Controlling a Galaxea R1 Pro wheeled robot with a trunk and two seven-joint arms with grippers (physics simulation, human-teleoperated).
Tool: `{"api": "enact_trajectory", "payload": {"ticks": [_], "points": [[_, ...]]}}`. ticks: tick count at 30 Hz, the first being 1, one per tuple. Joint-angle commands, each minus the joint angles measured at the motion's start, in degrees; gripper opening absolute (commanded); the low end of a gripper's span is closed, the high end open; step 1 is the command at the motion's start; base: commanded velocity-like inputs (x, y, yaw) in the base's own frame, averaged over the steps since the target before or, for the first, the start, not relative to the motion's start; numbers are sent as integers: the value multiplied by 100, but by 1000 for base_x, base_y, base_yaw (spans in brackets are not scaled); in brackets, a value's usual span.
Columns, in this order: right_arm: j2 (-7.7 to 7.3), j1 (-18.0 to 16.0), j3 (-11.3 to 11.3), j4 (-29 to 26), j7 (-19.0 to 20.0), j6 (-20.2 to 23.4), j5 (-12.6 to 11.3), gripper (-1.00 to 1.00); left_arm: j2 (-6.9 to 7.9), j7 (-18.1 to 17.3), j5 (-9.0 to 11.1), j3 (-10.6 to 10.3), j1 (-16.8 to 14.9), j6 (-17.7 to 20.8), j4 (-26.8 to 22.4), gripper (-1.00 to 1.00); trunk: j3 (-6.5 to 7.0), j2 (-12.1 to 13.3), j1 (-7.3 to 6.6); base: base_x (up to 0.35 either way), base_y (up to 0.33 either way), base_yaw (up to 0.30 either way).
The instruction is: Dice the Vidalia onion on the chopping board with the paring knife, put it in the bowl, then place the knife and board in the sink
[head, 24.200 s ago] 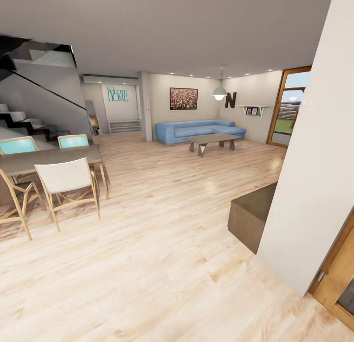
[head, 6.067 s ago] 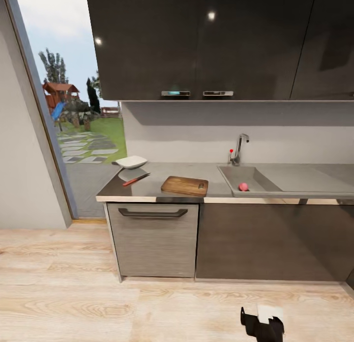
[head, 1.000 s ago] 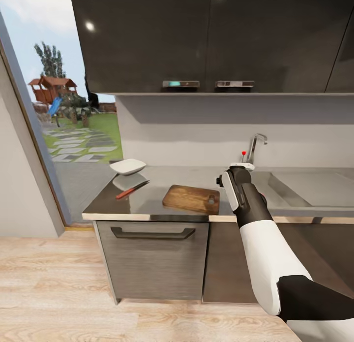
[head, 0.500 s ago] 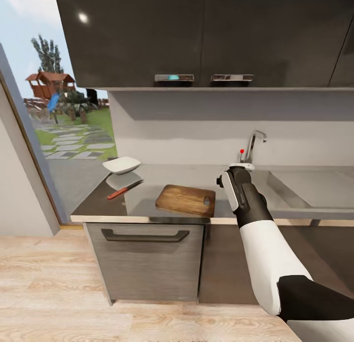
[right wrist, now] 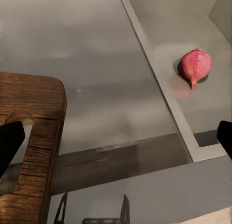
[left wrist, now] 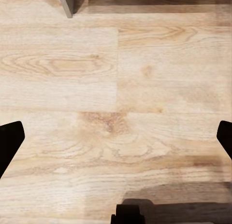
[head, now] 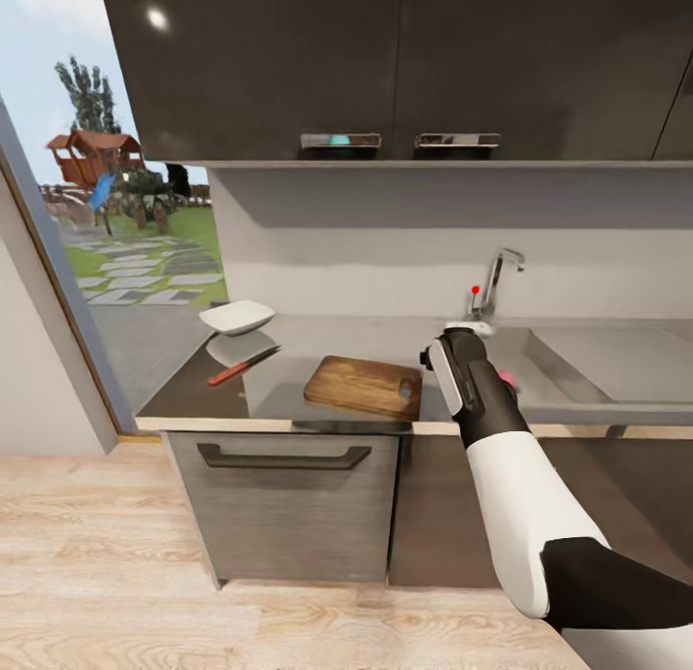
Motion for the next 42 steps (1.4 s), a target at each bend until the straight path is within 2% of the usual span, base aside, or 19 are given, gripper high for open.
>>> {"api": "enact_trajectory", "payload": {"ticks": [1,7,22,42], "points": [[3,-4,69,-4,-36,17,-31,100,0,2,0,4,1,-10,-6,100,-15,-3,0,0,0,0],[3,-4,271,-3,-36,17,-31,100,-1,2,0,6,1,-6,-6,100,-70,-3,0,0,0,0],[3,-3,283,-3,-30,17,-32,100,0,2,0,4,1,-4,-6,100,-200,-3,0,8,0,0],[23,-3,292,84,-14,16,-46,100,-4,2,0,4,1,-10,2,100,-211,-3,0,52,0,0]]}}
